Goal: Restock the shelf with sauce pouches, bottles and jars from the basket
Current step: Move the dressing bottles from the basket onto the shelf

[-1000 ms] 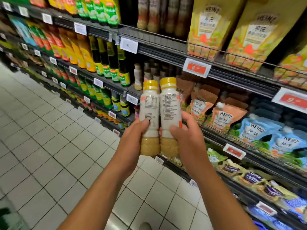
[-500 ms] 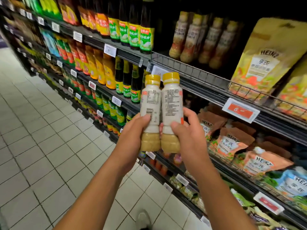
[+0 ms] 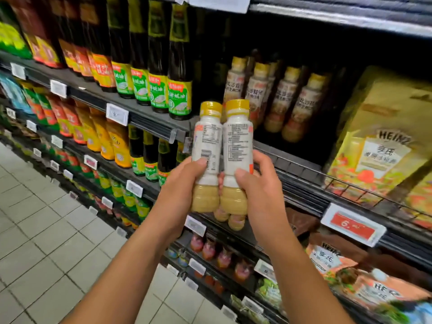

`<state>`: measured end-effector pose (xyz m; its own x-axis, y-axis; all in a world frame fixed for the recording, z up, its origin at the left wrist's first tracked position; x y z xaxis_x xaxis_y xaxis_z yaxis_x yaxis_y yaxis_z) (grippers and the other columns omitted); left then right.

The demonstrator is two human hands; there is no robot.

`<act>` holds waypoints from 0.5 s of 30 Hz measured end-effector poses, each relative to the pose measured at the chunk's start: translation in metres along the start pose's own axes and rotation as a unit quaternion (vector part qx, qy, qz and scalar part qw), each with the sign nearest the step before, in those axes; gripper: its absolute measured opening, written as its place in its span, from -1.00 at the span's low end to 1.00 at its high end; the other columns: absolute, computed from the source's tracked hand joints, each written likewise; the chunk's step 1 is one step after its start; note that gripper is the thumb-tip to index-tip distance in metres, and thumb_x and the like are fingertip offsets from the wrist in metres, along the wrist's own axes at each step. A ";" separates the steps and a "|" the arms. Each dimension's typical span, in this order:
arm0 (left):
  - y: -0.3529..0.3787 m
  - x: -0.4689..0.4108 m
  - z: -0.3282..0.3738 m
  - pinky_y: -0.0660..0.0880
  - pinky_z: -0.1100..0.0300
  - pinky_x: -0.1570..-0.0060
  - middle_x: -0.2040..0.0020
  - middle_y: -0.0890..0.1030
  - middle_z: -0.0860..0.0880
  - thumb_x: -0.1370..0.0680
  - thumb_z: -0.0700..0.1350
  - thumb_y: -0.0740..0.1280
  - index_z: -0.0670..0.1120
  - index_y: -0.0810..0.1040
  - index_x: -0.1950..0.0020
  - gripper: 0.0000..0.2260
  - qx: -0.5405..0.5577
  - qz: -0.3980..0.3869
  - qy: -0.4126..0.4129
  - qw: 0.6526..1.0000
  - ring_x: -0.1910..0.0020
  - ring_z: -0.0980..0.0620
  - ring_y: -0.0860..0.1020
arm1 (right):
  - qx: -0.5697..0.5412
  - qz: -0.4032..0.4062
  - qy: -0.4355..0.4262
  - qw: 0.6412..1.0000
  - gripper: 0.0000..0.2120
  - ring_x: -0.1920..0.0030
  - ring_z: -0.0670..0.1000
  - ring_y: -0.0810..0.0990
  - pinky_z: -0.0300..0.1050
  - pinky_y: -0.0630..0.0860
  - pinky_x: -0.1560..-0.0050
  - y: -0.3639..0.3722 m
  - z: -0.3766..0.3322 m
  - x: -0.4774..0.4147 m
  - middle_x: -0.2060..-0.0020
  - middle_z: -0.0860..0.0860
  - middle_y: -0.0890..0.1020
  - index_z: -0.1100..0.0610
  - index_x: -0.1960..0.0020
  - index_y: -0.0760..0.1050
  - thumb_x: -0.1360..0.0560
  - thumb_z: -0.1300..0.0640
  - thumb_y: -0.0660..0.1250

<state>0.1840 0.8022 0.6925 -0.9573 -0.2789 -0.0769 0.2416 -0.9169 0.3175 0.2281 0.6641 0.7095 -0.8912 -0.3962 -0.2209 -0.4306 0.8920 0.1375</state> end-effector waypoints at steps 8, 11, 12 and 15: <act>0.016 -0.063 0.010 0.60 0.11 0.26 -0.05 0.72 -0.10 -0.49 0.14 0.25 -0.01 0.63 -0.18 -0.62 -0.017 -0.064 -0.030 0.997 0.07 -0.06 0.69 | 0.038 0.088 -0.037 0.995 -0.65 0.16 -0.19 0.70 -0.35 0.55 0.26 -0.016 -0.011 -0.040 0.13 -0.21 0.72 0.04 -0.25 0.43 -0.46 0.10 0.26; 0.022 -0.089 0.017 0.60 0.06 0.14 -0.02 0.72 -0.12 -0.45 0.10 0.23 -0.04 0.64 -0.10 -0.65 -0.030 -0.096 -0.029 0.994 0.05 -0.05 0.68 | 0.066 0.136 -0.044 0.987 -0.65 0.14 -0.18 0.70 -0.34 0.55 0.25 -0.025 -0.018 -0.053 0.13 -0.20 0.72 0.00 -0.24 0.46 -0.46 0.03 0.25; 0.025 -0.095 0.020 0.58 -0.01 0.03 -0.05 0.71 -0.12 -0.45 0.07 0.23 -0.04 0.63 -0.10 -0.66 -0.041 -0.111 -0.025 0.993 -0.02 -0.08 0.67 | 0.078 0.150 -0.047 0.985 -0.65 0.14 -0.19 0.69 -0.35 0.54 0.25 -0.027 -0.021 -0.056 0.14 -0.22 0.72 -0.01 -0.24 0.46 -0.46 0.03 0.25; 0.037 -0.112 0.034 0.55 -0.01 -0.06 -0.09 0.70 -0.07 -0.47 0.04 0.22 -0.01 0.62 -0.15 -0.66 -0.097 -0.173 -0.004 0.980 -0.10 -0.08 0.64 | 0.098 0.188 -0.051 0.976 -0.66 0.14 -0.20 0.69 -0.34 0.55 0.25 -0.033 -0.030 -0.063 0.14 -0.24 0.72 -0.06 -0.22 0.44 -0.45 0.01 0.27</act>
<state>0.2947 0.8094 0.7450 -0.9881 0.0608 -0.1411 -0.0735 -0.9935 0.0869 0.2943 0.6532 0.7478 -0.9579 -0.0182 -0.2865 -0.0317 0.9986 0.0423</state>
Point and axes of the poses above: each hand's wrist, its own x-axis away from the middle knuckle, its own y-axis out of the palm, z = x × y, the point moved 3 cm from there along -x, towards the middle knuckle
